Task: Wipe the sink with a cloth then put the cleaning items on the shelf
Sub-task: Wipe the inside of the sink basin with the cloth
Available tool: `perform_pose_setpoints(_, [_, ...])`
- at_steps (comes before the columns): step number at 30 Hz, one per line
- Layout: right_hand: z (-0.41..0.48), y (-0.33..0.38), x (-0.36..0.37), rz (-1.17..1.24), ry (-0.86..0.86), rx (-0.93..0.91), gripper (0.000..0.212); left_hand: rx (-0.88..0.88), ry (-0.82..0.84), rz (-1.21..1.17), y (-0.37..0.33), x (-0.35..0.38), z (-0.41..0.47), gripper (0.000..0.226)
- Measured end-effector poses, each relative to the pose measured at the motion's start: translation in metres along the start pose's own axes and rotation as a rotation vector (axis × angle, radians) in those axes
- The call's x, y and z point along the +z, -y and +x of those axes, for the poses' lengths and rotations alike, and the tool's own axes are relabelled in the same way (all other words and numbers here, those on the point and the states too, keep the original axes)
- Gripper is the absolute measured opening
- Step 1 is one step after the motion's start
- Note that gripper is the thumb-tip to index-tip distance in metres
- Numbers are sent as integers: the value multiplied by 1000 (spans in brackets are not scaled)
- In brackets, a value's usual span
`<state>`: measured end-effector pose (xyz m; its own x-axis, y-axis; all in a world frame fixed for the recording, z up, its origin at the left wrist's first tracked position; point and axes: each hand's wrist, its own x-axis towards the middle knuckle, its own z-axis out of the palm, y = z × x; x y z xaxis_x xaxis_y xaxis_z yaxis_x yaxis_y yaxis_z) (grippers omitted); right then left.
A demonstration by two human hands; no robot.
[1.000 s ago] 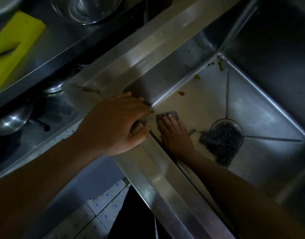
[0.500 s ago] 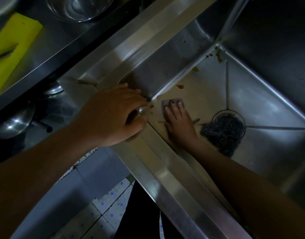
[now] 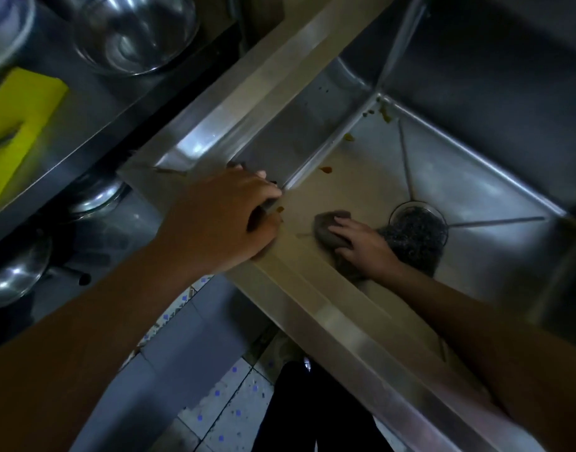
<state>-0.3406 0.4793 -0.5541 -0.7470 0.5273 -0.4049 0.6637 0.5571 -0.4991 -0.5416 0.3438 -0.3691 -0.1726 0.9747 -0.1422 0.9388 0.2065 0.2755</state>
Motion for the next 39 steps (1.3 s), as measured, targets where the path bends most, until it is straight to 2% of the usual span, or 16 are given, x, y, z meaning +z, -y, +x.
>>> perform_pose_setpoints(8, [-51, -20, -30, 140, -15, 133, 45, 97, -82, -9, -9, -2, -5, 50])
perform_pose_setpoints(12, [-76, -28, -38, 134, -44, 141, 43, 64, -142, -96, -29, -1, -17, 50])
perform_pose_setpoints(15, [-93, -33, -40, 139, -14, 119, 44, 70, -121, -174, -49, 6, -29, 47])
perform_pose_setpoints(22, [-127, -60, -40, 32, 93, -22, 50, 132, -109, -171, -102, 29, -51, 47])
perform_pose_setpoints(28, [-157, -80, -24, -87, 179, -207, 48, 45, -5, -25, -149, 47, -53, 51])
perform_pose_setpoints(34, [-161, -78, 8, -333, 249, -459, 47, -14, -12, 53, -154, 47, -51, 51])
perform_pose_setpoints(38, [-157, -86, 12, -597, 116, -569, 50, -20, -9, 62, -154, 49, -50, 49])
perform_pose_setpoints(39, [-155, -90, 15, -601, 86, -573, 49, -21, -7, 64, -153, 50, -49, 49])
